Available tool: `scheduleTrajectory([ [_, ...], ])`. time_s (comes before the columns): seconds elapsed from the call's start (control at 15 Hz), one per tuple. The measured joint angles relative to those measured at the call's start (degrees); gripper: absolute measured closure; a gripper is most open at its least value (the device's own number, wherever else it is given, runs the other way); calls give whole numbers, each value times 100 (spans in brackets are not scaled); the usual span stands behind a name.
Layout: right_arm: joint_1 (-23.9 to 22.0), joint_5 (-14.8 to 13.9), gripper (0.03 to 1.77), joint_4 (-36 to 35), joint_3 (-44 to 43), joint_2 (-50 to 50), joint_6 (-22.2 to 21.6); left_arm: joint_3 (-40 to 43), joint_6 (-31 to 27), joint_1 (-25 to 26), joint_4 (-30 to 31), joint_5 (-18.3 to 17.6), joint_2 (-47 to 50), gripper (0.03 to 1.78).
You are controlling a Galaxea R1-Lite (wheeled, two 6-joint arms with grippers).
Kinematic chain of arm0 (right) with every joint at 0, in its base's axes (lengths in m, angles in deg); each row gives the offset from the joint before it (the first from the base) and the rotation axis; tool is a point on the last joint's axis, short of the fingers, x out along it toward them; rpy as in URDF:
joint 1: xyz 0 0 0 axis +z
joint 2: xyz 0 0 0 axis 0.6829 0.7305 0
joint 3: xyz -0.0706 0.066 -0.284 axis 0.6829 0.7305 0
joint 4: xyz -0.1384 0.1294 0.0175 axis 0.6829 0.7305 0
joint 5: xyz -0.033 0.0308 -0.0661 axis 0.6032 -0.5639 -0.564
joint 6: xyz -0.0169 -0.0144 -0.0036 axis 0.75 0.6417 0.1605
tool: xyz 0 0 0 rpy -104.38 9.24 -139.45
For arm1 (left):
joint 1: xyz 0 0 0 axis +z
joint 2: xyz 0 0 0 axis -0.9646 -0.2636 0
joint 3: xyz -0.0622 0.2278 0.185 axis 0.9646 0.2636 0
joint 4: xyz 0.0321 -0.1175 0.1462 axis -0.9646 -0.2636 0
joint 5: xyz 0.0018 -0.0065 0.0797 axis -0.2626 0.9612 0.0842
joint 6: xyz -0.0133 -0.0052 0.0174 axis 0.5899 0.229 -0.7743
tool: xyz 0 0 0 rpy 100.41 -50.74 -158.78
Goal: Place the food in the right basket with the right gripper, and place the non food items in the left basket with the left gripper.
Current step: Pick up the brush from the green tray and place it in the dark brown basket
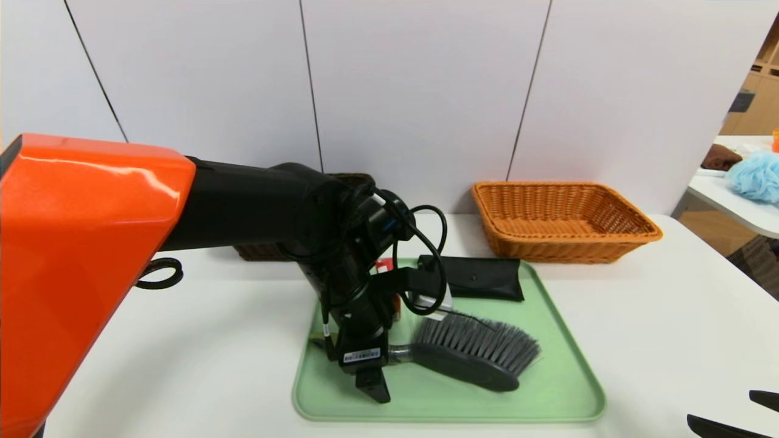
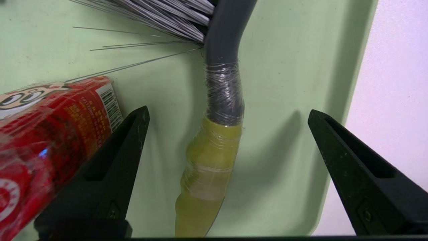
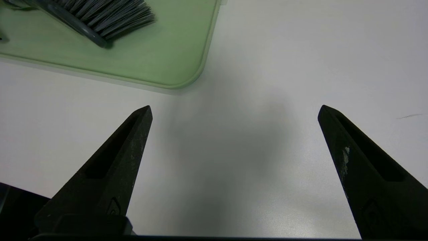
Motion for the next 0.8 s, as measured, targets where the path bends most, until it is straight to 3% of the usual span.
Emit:
scheduleTrajectory([
  [0.8,0,1,9,0,6,-79,-11,30,-24,-2,-11,-17,-44,12],
])
